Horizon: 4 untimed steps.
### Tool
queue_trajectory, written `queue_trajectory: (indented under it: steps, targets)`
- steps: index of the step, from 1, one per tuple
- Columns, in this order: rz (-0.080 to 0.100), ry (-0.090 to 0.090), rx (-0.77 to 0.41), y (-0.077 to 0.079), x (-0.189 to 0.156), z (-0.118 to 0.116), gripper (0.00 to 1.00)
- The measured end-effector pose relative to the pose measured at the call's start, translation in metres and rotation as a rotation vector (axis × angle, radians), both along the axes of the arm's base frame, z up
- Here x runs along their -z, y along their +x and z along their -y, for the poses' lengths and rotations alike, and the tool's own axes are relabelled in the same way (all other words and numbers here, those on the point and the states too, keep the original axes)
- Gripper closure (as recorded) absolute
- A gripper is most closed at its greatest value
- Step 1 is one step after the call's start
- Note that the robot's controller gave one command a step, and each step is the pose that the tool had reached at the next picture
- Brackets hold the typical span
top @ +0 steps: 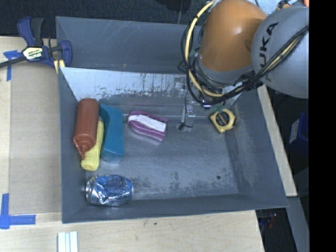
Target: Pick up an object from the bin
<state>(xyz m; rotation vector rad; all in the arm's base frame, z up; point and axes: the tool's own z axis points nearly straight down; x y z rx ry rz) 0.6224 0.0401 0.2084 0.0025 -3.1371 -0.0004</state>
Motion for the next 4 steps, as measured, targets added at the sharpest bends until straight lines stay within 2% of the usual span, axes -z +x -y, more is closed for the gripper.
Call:
queue_trajectory:
  steps: [1, 2, 3, 4]
  targets:
    - [0.008, 0.000, 0.001, 0.002, -0.005, 0.000, 0.00]
    - [0.006, 0.000, 0.157, 0.003, 0.137, -0.030, 0.00]
    - [0.027, 0.001, 0.066, 0.005, 0.064, -0.042, 0.00]
    - [0.000, -0.001, 0.143, -0.001, 0.136, -0.032, 0.00]
